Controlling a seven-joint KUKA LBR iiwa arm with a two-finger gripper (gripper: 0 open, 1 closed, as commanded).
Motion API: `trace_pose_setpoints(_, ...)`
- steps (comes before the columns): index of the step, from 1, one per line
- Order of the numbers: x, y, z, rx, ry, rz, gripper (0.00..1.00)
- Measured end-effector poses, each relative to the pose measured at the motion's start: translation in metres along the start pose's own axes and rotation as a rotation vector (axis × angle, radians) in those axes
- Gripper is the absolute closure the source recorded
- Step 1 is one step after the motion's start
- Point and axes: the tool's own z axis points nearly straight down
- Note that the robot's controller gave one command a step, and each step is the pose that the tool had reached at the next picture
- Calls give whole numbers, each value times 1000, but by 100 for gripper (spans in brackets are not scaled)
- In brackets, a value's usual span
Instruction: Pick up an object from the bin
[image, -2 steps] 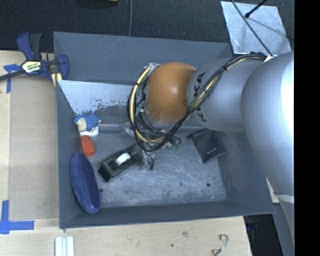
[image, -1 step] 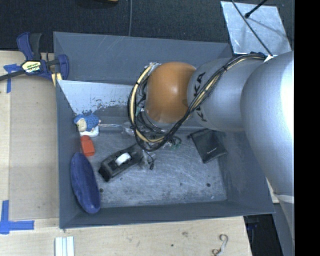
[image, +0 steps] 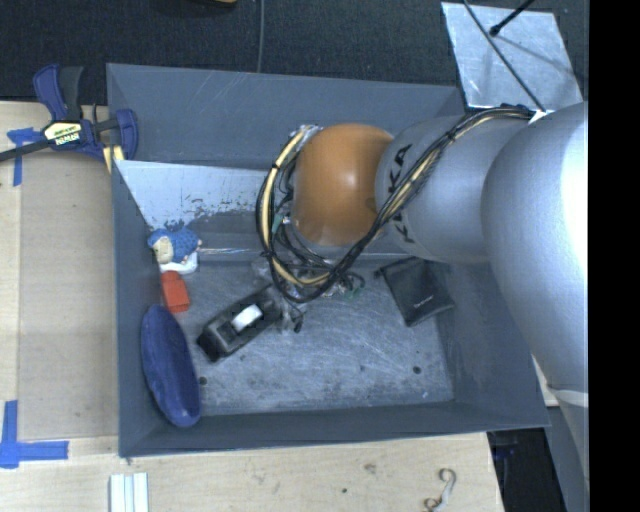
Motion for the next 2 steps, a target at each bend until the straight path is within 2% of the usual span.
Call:
trace_pose_setpoints(1,1,-1,-32,1,-7,2,100)
trace_pose_setpoints(2,2,-2,-98,2,-11,4,100)
